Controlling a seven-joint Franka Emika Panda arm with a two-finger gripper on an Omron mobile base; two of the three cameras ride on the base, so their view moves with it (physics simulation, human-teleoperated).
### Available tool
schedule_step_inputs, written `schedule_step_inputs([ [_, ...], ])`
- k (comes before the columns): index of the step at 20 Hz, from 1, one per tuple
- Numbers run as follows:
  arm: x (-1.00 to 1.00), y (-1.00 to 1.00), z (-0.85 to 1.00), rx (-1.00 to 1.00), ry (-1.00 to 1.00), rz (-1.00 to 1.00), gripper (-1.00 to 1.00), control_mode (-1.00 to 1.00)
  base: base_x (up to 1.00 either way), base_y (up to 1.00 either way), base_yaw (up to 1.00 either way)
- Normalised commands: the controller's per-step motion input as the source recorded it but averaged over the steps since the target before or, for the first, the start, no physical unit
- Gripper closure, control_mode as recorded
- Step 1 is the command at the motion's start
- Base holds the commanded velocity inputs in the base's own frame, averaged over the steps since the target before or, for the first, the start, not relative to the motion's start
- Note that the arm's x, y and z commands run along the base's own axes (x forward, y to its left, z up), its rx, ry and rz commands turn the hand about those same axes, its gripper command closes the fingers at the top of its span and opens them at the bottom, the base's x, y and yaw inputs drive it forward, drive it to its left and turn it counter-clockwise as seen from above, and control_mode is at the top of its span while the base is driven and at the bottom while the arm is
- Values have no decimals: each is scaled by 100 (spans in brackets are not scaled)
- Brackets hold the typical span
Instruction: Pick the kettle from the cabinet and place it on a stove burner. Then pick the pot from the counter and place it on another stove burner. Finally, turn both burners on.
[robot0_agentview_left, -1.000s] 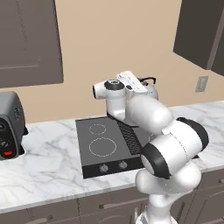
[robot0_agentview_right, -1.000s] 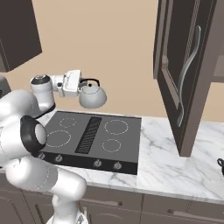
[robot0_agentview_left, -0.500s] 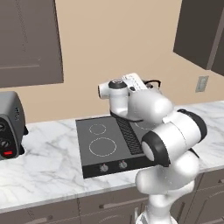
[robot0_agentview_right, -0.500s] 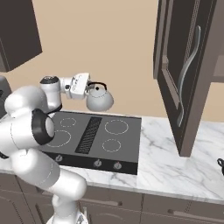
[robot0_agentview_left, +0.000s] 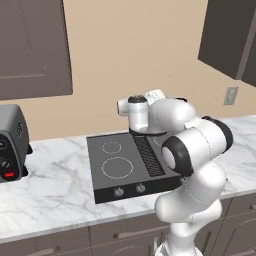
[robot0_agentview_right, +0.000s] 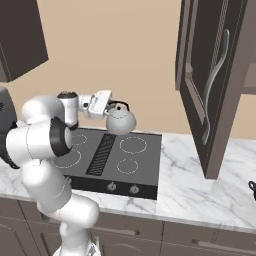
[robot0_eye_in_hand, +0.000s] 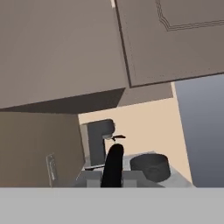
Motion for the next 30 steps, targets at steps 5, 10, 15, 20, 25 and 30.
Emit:
schedule_step_inputs([
  [5, 13, -19, -39, 0, -1, -7, 100, -100, 0, 0, 0],
  [10, 16, -10, -37, 0, -2, -7, 100, -100, 0, 0, 0],
  [15, 13, -4, -37, 0, -2, -6, 100, -100, 0, 0, 0],
  [20, 13, -5, -37, 0, -5, -5, 100, -100, 0, 0, 0],
  [25, 9, -2, -40, 0, -13, -5, 100, -100, 0, 0, 0],
  [30, 11, -2, -35, 0, -6, -3, 100, -100, 0, 0, 0],
])
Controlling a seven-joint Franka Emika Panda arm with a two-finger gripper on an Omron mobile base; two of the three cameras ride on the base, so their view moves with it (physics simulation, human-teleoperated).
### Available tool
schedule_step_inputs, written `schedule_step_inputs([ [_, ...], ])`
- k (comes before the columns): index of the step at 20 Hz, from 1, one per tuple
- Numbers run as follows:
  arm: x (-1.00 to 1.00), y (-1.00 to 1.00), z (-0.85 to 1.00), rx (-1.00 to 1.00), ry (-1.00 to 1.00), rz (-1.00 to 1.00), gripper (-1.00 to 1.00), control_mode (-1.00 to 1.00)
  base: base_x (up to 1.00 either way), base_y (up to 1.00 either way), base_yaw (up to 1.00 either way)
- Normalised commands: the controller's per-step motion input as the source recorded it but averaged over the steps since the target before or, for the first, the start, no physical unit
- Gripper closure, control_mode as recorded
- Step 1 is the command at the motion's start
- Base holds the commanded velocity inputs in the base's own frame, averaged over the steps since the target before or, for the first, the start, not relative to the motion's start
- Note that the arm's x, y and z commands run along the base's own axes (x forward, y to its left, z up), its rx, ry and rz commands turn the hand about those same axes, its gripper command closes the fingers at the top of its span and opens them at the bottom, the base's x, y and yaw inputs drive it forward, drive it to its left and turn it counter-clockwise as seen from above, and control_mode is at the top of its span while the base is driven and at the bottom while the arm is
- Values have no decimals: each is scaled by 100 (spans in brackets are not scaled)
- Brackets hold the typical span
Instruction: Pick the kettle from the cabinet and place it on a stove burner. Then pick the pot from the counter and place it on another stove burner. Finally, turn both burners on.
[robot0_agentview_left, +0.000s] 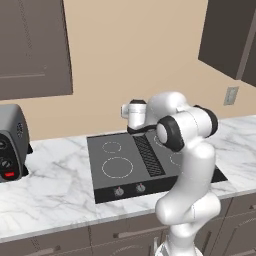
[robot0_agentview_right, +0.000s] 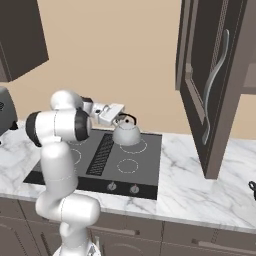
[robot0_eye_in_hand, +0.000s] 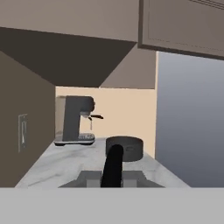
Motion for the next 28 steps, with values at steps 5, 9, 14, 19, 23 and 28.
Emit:
schedule_step_inputs([
  [5, 18, -1, -43, 0, -12, -3, 100, -100, 0, 0, 0],
  [9, 21, -1, -40, 0, -12, -3, 100, -100, 0, 0, 0],
  [14, 17, -7, -44, -1, -18, -2, 100, -100, 0, 0, 0],
  [19, 14, -5, -46, -2, -16, -1, 100, -100, 0, 0, 0],
  [23, 13, 0, -50, -5, -13, 0, 100, -100, 0, 0, 0],
  [28, 15, -1, -41, -2, -15, 0, 100, -100, 0, 0, 0],
])
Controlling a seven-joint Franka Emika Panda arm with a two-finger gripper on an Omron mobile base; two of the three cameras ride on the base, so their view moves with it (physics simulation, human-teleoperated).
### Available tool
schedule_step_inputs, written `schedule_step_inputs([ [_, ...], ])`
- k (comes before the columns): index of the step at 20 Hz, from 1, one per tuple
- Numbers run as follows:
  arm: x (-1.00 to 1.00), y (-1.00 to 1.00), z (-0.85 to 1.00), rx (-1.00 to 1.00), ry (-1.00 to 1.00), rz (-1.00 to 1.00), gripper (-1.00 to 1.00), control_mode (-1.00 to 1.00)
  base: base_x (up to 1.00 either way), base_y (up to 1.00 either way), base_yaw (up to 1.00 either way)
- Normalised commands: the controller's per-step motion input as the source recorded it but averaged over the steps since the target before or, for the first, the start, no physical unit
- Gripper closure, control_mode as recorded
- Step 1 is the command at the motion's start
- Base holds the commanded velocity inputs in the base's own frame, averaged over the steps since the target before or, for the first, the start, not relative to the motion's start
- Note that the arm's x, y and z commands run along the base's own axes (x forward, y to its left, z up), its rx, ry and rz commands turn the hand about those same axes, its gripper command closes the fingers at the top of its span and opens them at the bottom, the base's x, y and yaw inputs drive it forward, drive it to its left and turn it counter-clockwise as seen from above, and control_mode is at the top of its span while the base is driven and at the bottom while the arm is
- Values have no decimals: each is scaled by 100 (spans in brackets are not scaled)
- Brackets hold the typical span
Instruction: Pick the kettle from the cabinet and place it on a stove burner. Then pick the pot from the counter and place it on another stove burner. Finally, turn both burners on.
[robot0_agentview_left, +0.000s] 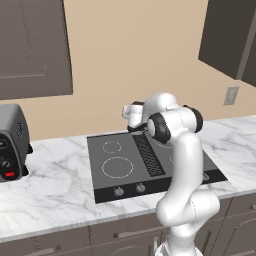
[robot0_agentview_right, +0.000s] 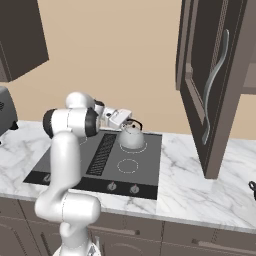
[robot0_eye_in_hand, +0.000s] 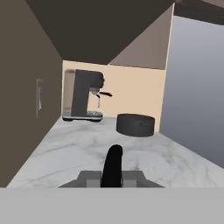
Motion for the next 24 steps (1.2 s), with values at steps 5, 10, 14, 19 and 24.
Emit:
schedule_step_inputs([
  [5, 16, 0, -38, -2, -15, 0, 100, -100, 0, 0, 0],
  [10, 15, 0, -33, -1, -15, 0, 100, -100, 0, 0, 0],
  [14, 6, -1, -33, -1, -17, 0, 100, -100, 0, 0, 0],
  [19, 2, -3, -36, -1, -20, 0, 100, -100, 0, 0, 0],
  [24, 1, -11, -35, -1, -9, 0, 100, -100, 0, 0, 0],
])
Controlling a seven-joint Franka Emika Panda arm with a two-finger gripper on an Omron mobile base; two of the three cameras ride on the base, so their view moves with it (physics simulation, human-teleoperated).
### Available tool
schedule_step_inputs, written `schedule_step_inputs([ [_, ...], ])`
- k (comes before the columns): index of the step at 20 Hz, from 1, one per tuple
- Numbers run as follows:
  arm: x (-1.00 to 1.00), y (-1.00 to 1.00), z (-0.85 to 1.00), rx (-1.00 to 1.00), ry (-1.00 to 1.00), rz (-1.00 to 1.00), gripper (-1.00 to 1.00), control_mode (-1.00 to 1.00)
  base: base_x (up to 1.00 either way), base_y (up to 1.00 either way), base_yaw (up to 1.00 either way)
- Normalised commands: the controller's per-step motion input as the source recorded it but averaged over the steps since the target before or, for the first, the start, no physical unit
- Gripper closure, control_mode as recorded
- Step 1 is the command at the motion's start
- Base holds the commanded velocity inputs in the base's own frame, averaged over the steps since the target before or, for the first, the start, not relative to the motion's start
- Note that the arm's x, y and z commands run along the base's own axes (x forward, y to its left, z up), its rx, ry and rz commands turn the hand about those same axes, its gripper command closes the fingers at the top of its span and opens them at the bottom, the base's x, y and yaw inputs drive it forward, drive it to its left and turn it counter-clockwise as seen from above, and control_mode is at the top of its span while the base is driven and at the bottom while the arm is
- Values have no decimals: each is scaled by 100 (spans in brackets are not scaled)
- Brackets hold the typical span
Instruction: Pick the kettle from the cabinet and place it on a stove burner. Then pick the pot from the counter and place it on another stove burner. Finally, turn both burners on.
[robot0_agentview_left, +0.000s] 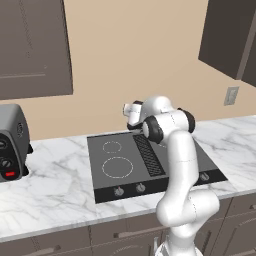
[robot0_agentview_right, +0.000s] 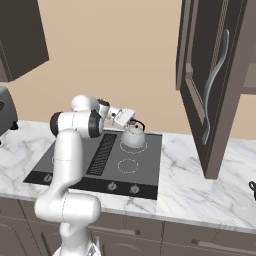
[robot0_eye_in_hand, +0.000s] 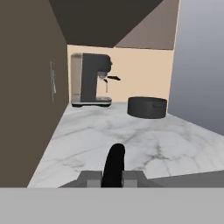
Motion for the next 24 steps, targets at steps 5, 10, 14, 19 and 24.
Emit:
schedule_step_inputs([
  [5, 1, -16, -48, -2, -10, 0, 100, -100, 0, 0, 0],
  [10, 0, -17, -56, -3, -12, 0, 100, -100, 0, 0, 0],
  [14, 0, -18, -62, -4, -12, 0, 100, -100, 0, 0, 0],
  [19, -8, -10, -42, -1, -3, 0, -100, -100, 0, 0, 0],
  [24, 0, 4, -21, 0, -4, 0, 100, -100, 0, 0, 0],
])
